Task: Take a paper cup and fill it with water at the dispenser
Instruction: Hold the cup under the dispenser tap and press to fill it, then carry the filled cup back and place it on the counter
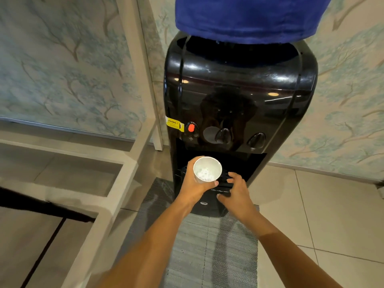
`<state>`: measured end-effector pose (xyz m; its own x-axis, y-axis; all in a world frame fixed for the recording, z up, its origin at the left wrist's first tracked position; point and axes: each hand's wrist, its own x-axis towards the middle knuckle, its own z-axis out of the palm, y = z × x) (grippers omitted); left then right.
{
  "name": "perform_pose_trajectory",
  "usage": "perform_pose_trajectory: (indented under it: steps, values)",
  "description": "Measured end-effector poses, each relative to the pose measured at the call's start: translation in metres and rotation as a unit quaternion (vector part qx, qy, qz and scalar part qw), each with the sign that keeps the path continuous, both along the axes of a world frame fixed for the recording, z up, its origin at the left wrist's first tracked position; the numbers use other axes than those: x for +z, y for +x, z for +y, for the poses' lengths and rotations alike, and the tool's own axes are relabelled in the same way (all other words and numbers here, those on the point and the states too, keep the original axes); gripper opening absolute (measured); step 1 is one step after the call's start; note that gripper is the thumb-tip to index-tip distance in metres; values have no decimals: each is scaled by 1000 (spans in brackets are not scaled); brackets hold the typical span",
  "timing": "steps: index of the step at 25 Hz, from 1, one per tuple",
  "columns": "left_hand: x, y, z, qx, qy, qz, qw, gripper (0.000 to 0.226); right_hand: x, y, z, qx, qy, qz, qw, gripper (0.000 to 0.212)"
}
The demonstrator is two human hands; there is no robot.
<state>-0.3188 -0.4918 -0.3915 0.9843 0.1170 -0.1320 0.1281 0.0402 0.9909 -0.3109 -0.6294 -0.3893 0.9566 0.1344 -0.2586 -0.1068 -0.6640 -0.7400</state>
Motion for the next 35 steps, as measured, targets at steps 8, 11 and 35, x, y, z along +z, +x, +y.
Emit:
perform_pose_trajectory:
  steps: [8,11,35]
  values:
    - [72,-49,41,88,10,-17,996,71,77,-20,66,154,106,3,982,78]
    - [108,-51,61,104,15,-42,994,67,116,-15,89,163,141,-30,976,73]
    - [454,-46,273,208,108,-138,962,70,441,21,323,267,241,-174,917,61]
